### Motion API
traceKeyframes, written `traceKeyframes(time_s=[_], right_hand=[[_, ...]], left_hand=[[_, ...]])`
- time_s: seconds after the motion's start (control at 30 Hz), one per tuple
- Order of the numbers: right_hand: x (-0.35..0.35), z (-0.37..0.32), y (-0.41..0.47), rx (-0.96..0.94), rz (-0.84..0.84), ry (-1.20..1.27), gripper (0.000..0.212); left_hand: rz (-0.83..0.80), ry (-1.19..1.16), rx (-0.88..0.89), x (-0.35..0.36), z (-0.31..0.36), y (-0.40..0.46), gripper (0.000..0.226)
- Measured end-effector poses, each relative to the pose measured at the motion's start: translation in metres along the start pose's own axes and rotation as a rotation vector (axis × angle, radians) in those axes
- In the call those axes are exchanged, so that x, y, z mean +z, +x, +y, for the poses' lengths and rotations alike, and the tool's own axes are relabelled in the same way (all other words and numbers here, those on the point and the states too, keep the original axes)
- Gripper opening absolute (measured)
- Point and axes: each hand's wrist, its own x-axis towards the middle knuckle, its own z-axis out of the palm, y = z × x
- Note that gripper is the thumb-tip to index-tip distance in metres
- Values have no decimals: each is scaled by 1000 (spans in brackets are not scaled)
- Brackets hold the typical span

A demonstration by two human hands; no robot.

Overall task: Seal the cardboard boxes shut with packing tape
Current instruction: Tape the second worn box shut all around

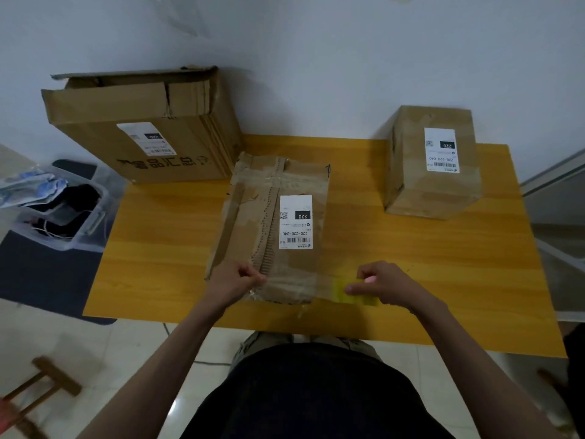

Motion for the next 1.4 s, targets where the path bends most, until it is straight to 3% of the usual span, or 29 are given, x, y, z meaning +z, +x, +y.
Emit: traceKeyframes(time_s=[0.1,0.27,0.4,0.6,0.83,1.2,1.4], right_hand=[[5,5,12,-25,36,-116,46],[14,24,18,15,52,-111,47],[26,30,26,15,77,-89,48],[45,34,37,19,76,-56,48],[54,41,47,35,36,-23,41],[64,38,53,30,-41,36,42],[73,35,53,36,-41,81,44]], left_hand=[[38,61,11,12,-7,1,17],[40,162,-4,23,-13,9,14],[110,311,-41,35,-8,14,28],[147,391,-23,51,-2,15,17],[221,238,-101,54,-14,5,22],[202,70,-170,19,-26,-2,22],[227,164,-156,17,-25,4,22]])
